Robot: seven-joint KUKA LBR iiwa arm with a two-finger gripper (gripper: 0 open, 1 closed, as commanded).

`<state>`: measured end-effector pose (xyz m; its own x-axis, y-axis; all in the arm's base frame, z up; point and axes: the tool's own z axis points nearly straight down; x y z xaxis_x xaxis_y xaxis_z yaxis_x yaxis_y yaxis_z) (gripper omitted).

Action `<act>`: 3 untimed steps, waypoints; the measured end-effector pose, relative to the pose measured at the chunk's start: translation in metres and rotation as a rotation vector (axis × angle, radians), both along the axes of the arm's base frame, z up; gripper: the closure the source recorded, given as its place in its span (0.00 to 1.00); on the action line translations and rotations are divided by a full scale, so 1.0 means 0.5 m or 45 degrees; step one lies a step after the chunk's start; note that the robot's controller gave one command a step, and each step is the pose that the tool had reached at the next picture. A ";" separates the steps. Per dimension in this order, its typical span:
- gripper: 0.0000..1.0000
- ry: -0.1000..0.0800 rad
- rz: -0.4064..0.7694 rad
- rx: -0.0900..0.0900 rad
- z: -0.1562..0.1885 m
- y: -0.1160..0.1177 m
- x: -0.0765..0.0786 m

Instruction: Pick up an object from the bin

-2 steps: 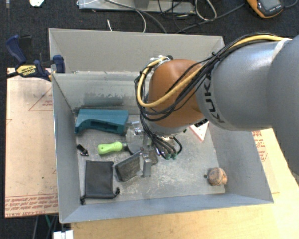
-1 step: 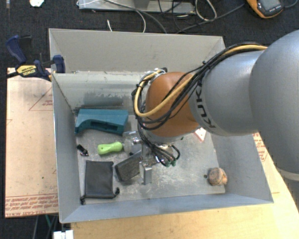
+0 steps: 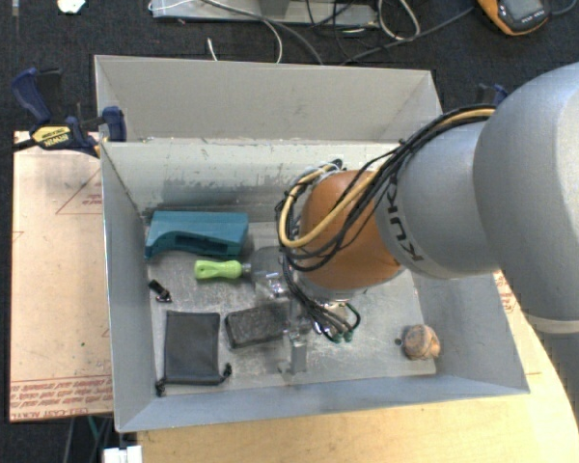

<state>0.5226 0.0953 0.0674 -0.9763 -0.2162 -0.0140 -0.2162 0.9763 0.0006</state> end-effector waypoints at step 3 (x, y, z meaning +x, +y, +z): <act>1.00 0.012 -0.156 0.003 0.024 0.014 -0.013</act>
Offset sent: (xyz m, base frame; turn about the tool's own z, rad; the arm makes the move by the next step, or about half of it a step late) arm 0.0000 0.0000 0.0000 0.0000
